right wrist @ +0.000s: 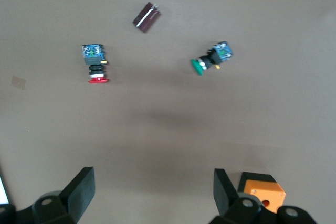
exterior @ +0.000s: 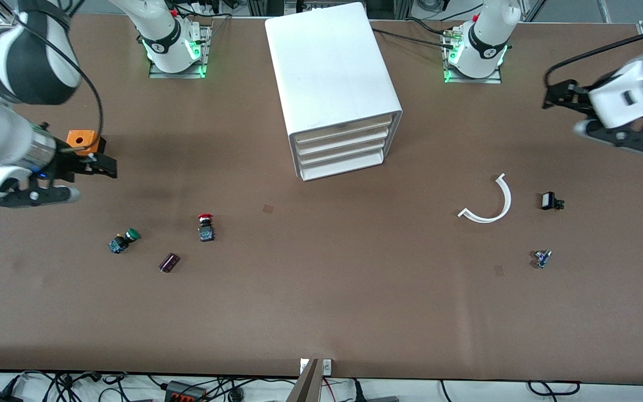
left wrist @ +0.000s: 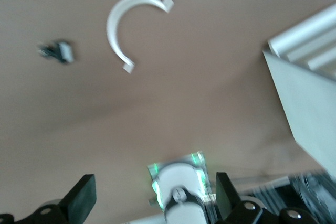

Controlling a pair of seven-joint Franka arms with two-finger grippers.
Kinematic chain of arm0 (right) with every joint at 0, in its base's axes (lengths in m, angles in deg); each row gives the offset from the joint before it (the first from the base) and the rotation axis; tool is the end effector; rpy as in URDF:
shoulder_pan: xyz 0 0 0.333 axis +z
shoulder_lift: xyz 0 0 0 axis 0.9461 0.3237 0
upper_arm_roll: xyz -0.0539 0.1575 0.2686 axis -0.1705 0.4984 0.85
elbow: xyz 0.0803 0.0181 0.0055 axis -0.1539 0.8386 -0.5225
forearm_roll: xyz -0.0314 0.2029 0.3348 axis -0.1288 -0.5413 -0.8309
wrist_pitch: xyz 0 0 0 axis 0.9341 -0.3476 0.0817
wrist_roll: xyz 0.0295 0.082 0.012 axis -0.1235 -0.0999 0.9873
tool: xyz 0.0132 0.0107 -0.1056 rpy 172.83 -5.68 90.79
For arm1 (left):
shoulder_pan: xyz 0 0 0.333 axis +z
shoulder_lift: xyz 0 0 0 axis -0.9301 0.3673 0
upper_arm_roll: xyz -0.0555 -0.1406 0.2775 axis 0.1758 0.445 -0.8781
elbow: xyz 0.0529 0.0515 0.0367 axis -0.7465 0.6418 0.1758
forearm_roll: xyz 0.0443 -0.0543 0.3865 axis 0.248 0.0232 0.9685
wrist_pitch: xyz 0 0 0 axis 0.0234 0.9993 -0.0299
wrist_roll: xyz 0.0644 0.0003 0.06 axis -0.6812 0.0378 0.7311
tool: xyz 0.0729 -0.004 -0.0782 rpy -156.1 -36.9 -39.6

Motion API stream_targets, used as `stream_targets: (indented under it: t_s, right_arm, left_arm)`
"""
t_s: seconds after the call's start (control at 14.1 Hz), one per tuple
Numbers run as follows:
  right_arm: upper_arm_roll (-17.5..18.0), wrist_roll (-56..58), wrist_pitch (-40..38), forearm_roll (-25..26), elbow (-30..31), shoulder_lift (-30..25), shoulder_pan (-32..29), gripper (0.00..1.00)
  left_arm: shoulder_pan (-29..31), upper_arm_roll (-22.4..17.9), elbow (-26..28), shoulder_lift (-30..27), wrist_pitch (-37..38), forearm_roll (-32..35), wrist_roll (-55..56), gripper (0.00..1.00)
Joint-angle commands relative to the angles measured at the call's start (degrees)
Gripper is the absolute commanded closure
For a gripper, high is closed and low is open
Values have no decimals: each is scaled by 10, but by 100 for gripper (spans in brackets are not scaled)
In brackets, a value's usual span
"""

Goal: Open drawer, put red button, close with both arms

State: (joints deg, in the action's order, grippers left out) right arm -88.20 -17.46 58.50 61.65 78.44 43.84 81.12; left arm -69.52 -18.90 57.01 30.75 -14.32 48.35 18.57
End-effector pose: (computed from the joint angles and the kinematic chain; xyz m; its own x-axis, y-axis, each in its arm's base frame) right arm 0.6072 0.0522 0.4675 0.9813 0.1321 -0.1400 0.1355 -0.9906 0.0155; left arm 0.5188 -0.0411 0.5512 0.8719 -0.2889 -0.3953 -0.2496 -0.9568 0.1488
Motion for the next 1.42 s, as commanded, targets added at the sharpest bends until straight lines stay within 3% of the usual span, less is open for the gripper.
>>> stream_targets:
  t_s: [0.0,0.14,0.28,0.36,0.5,0.71,0.92,1.07,1.21,1.35]
  right_arm:
    - [1,-2,14,-4,-31,59,10,0]
    - [3,2,60,-24,-47,108,30,0]
    - [3,2,103,-24,-51,150,61,0]
    - [3,2,123,-25,-51,170,69,0]
    - [3,-3,158,-28,-51,207,87,0]
    - [4,4,210,-28,-51,248,96,0]
    - [16,4,238,-32,-51,280,96,0]
    - [23,4,260,-32,-51,294,96,0]
    - [24,-1,272,-32,-51,306,96,0]
    - [24,-1,272,-33,-50,308,96,0]
  left_arm:
    - [-2,22,-12,79,21,-81,-8,0]
    - [-1,22,-7,140,2,-181,-8,0]
    - [-2,30,22,176,-64,-269,-11,0]
    - [-2,55,43,184,-114,-298,-19,0]
    - [0,113,96,188,-235,-318,-63,0]
    - [0,151,138,207,-328,-360,-153,0]
    - [-1,163,175,222,-349,-434,-225,0]
    - [1,167,210,235,-348,-493,-320,14]
    - [-1,167,233,241,-349,-556,-354,18]
    - [-1,167,236,252,-347,-564,-366,29]
